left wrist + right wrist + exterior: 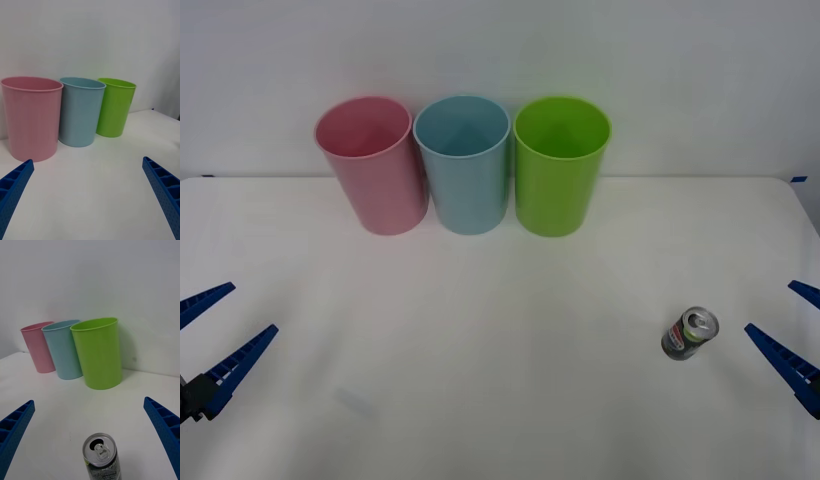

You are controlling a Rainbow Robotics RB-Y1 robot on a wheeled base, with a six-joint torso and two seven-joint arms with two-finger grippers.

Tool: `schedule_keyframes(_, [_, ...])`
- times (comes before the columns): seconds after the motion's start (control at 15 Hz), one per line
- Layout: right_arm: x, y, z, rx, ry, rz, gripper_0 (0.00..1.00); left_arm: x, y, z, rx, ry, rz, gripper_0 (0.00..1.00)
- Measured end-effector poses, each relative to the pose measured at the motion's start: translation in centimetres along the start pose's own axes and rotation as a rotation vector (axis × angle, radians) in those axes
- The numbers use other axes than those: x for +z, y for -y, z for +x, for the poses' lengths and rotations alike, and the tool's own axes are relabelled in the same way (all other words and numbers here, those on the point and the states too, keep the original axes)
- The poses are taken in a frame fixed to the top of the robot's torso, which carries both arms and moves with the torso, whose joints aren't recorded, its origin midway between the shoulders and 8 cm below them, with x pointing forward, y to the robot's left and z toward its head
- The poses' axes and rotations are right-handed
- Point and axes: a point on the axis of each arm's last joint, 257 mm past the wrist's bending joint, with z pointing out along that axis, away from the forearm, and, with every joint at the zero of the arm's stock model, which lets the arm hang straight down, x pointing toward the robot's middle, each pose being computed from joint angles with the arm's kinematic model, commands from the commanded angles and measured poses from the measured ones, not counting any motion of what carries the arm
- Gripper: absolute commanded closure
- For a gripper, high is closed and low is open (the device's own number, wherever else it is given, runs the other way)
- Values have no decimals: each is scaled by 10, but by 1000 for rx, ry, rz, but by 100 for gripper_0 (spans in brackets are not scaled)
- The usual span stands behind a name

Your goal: Grasp the object on the table and drop it into the matching bin: aluminum can to the light blue bin, PET bottle to the pink bin.

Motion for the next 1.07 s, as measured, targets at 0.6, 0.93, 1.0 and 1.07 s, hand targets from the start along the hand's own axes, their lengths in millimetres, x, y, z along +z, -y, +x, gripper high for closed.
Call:
schedule_keyframes(0.6, [0,-1,4,-13,-38,-26,0,0,0,0,0,0,0,0])
schedule_keyframes(0.93, [-16,-1,15,-26,-79,-11,0,0,0,0,0,0,0,0])
schedule_keyframes(1.0, [-20,-2,18,-31,-89,-7,0,0,0,0,0,0,0,0])
schedule_keyframes(1.07, [-24,-2,21,-39,-98,-4,0,0,0,0,0,0,0,0])
